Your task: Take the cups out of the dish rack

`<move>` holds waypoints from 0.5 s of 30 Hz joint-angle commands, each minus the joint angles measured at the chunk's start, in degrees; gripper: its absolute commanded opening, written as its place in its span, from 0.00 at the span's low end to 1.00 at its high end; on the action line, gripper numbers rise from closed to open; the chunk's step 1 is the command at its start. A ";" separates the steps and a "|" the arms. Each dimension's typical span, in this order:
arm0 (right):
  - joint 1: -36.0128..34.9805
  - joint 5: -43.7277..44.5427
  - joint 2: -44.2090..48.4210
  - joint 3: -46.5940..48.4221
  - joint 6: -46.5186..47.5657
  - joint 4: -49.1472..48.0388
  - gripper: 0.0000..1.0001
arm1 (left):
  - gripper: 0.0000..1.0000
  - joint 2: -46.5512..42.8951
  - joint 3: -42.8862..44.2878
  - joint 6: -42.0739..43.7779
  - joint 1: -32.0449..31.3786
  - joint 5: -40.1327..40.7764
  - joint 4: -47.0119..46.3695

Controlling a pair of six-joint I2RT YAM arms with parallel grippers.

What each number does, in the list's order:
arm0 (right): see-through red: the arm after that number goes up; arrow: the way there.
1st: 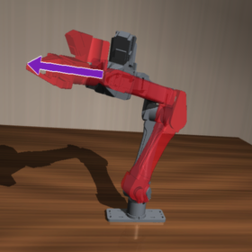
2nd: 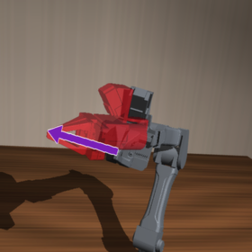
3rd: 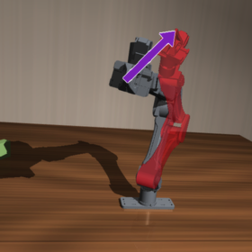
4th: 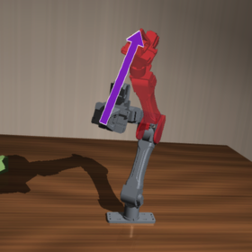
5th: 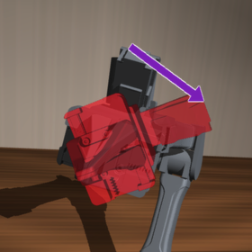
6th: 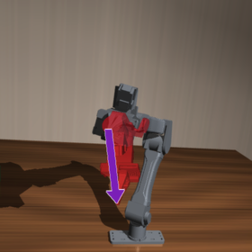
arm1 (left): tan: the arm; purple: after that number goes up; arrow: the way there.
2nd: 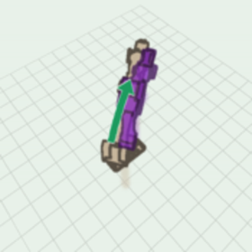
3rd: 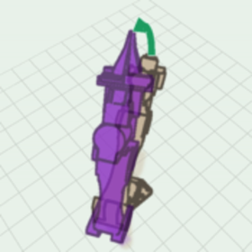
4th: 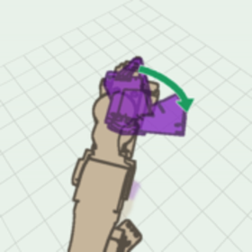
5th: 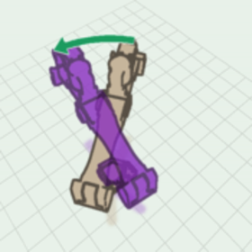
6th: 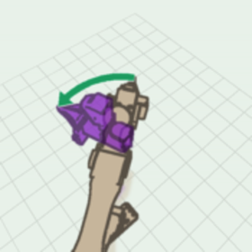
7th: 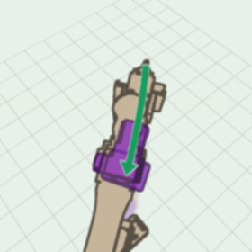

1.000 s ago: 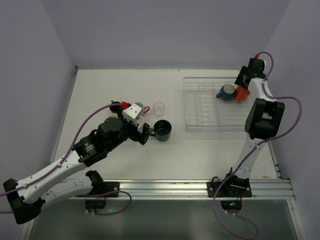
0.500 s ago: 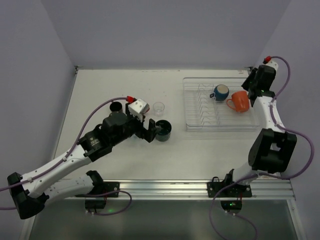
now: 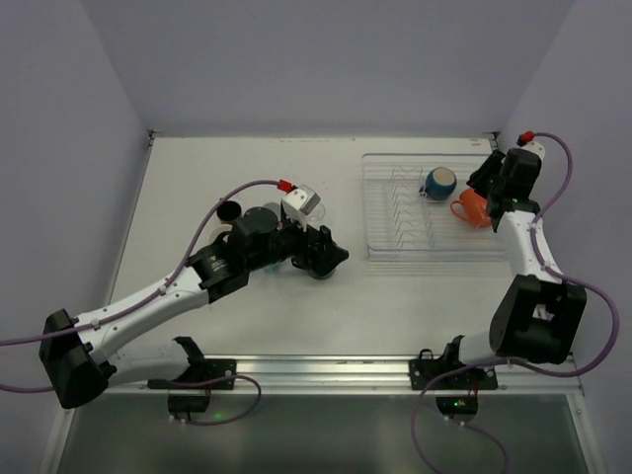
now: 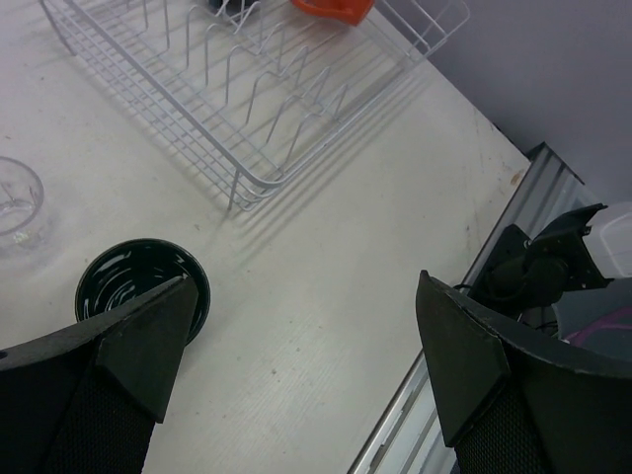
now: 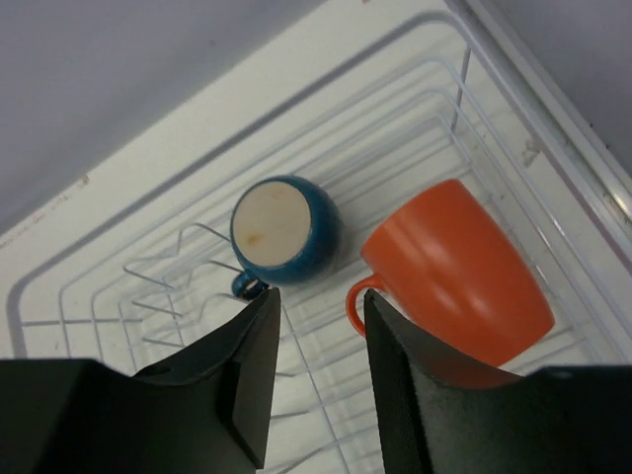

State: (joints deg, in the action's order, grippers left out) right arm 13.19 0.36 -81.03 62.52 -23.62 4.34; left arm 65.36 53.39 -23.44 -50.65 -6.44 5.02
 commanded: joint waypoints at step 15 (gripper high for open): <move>4.47 -4.76 -9.40 3.40 10.43 14.55 0.86 | 1.00 -16.93 -1.35 10.17 0.20 6.71 8.43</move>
State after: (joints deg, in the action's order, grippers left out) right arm 16.69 -1.61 -89.01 63.35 -16.95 13.96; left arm 48.93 53.58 -15.57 -50.65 0.56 13.08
